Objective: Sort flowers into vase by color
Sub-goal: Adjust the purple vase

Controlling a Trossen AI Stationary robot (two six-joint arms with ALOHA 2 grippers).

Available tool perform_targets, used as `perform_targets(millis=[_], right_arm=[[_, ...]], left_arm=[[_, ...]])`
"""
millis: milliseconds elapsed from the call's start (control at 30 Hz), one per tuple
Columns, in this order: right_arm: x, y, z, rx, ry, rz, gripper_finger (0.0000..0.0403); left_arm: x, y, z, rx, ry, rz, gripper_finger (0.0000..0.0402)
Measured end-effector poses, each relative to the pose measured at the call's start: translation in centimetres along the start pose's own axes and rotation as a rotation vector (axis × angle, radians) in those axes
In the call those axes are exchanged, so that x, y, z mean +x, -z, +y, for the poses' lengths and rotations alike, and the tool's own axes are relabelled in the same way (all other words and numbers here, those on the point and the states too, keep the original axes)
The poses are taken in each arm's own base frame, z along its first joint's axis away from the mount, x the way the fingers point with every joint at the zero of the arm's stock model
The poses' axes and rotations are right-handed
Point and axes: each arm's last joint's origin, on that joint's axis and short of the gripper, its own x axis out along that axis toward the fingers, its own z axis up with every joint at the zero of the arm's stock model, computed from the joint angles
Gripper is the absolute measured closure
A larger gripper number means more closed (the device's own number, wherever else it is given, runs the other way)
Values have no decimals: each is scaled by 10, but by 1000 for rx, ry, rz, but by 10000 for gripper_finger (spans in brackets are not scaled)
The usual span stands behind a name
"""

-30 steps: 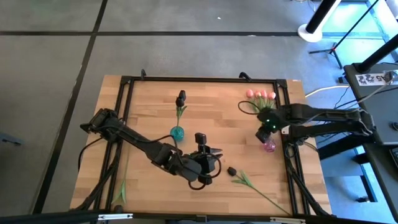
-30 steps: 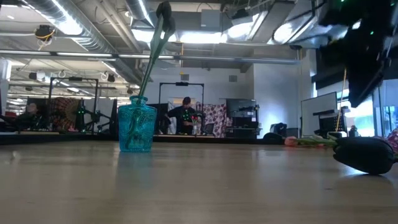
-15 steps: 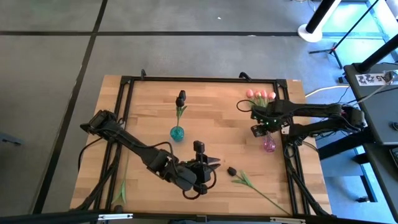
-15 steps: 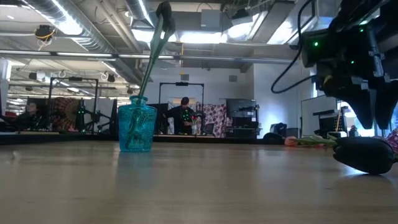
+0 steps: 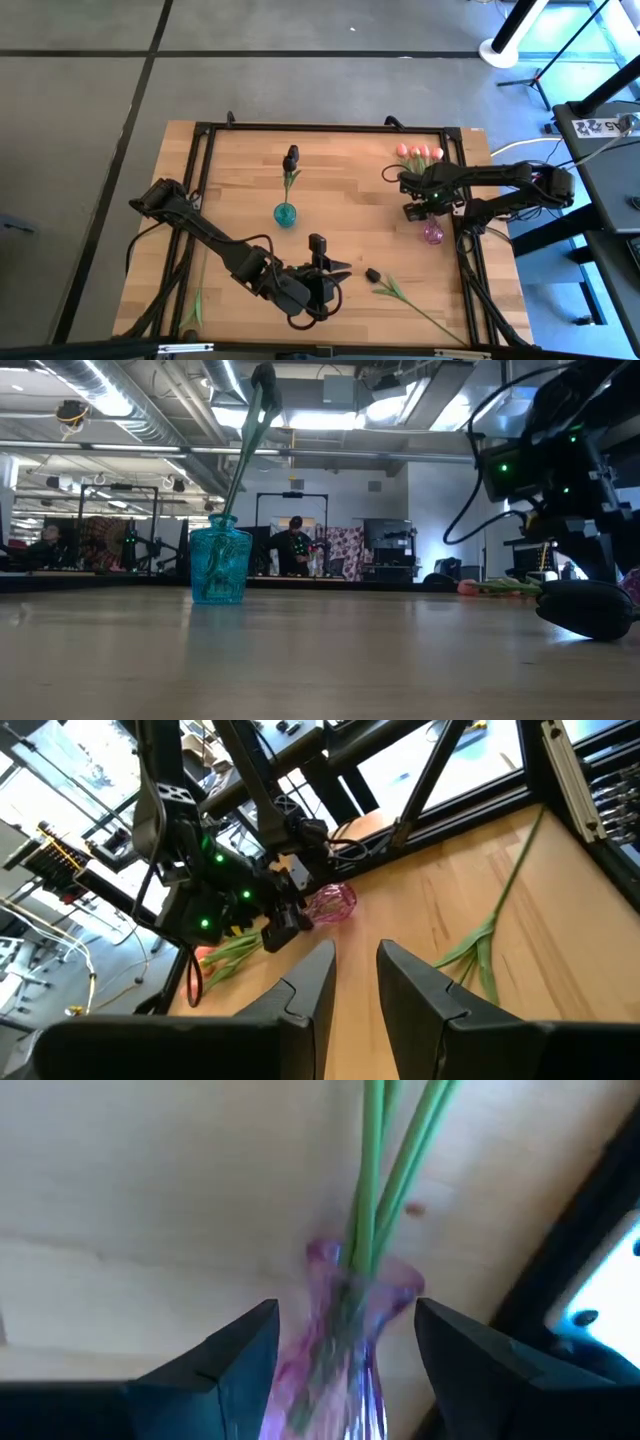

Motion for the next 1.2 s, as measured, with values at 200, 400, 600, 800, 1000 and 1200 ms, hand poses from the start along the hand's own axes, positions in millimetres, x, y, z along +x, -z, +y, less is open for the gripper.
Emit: perform_targets(millis=[200,400,600,800,1000,1200], right_arm=[[14,-9,-9,50,-50,13,171],[21,-11,-13,65,-68,6,198],[21,-12,-12,65,-80,-7,267],[21,-14,-12,64,-70,-36,277],[21,-15,-11,63,-69,-56,273],[21,-15,-11,59,-62,-73,277]], left_arm=[[1,0,1,21,2,0,328],[1,0,1,18,2,0,328],[1,0,1,16,2,0,328],[1,0,1,-1,2,0,328],[1,0,0,-2,2,0,328],[1,0,0,-2,2,0,328]])
